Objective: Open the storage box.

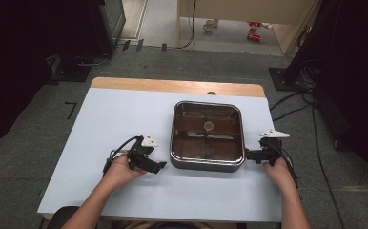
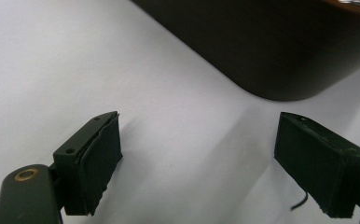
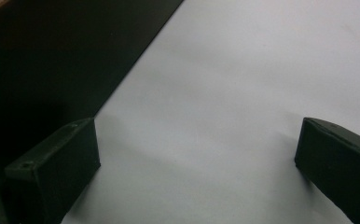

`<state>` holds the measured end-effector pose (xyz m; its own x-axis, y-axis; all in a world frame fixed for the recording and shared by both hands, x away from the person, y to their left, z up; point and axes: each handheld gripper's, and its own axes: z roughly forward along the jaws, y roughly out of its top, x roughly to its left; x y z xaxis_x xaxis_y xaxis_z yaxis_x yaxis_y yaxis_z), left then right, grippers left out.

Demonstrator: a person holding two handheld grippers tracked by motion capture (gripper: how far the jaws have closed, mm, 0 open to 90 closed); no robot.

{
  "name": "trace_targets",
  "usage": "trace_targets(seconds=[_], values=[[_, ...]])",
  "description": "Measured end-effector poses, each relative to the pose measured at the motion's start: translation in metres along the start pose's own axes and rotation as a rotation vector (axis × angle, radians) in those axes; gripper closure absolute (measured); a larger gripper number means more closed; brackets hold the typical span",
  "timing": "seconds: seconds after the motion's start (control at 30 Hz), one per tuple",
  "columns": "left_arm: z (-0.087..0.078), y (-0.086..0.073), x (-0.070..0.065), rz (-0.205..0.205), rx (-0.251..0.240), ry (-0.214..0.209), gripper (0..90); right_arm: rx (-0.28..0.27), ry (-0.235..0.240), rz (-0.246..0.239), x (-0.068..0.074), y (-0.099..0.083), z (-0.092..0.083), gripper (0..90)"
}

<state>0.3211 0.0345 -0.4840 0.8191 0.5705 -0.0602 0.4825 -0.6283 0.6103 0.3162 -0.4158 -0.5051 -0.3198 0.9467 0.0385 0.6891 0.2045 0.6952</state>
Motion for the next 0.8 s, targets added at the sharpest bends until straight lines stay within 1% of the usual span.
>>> trace_targets(seconds=[0.03,0.07,0.1,0.13,0.17,0.2,0.23,0.27,0.3,0.33,0.37,0.4,0.43,0.5,0.57,0.63,0.67,0.73,0.77,0.8], values=[[-0.001,0.004,0.0,0.018,0.025,-0.009,15.4,0.0,0.0,0.0,0.0,0.0,0.0,0.0],[-0.001,0.005,0.001,0.012,0.029,-0.018,15.7,0.0,-0.001,0.0,0.0,0.0,0.0,0.0],[-0.001,0.005,0.001,0.012,0.029,-0.018,16.0,0.0,-0.001,0.0,0.0,0.0,0.0,0.0],[-0.005,0.009,0.005,-0.019,0.022,-0.04,17.7,0.0,0.0,-0.001,0.0,0.0,0.0,0.0],[-0.005,0.009,0.005,-0.019,0.022,-0.04,21.4,0.0,0.0,-0.001,0.0,0.0,0.0,0.0],[-0.009,0.011,0.009,-0.032,0.003,-0.063,24.5,0.0,0.0,-0.001,0.0,0.0,0.0,0.0],[-0.009,0.011,0.009,-0.032,0.003,-0.063,24.8,0.0,0.0,-0.001,0.0,0.0,0.0,0.0],[-0.013,0.013,0.011,-0.039,-0.013,-0.082,25.0,-0.001,-0.001,-0.001,0.0,0.0,0.0,0.0],[-0.013,0.013,0.011,-0.039,-0.013,-0.082,25.4,-0.001,-0.001,-0.001,0.0,0.0,0.0,0.0],[-0.018,0.018,0.012,-0.039,-0.029,-0.086,25.4,-0.001,-0.001,-0.001,0.0,0.0,0.0,0.0],[-0.018,0.018,0.012,-0.039,-0.029,-0.086,25.4,-0.001,-0.001,-0.001,0.0,0.0,0.0,0.0],[-0.025,0.023,0.011,-0.028,-0.055,-0.089,25.4,-0.001,-0.001,-0.002,0.0,0.0,0.0,0.0],[-0.025,0.023,0.011,-0.028,-0.055,-0.089,25.4,-0.001,-0.001,-0.002,0.0,0.0,0.0,0.0],[-0.032,0.031,0.009,-0.01,-0.091,-0.087,25.4,-0.001,-0.002,-0.003,0.0,0.0,0.0,0.0],[-0.034,0.033,0.008,-0.008,-0.099,-0.092,25.3,-0.001,-0.002,-0.003,0.0,0.0,0.0,0.0],[-0.036,0.039,0.007,0.008,-0.105,-0.097,25.1,-0.002,-0.003,-0.003,0.0,0.0,0.0,0.0],[-0.038,0.045,0.004,0.026,-0.113,-0.106,24.2,-0.002,-0.004,-0.004,0.0,0.0,0.0,0.0],[-0.039,0.048,0.003,0.033,-0.122,-0.112,22.9,-0.002,-0.004,-0.004,0.0,0.0,0.0,0.0],[-0.04,0.052,0.002,0.039,-0.132,-0.126,22.9,-0.002,-0.004,-0.004,0.0,0.0,0.0,0.0],[-0.041,0.054,0.001,0.044,-0.137,-0.131,22.3,-0.002,-0.005,-0.006,0.0,0.0,0.0,0.0]])
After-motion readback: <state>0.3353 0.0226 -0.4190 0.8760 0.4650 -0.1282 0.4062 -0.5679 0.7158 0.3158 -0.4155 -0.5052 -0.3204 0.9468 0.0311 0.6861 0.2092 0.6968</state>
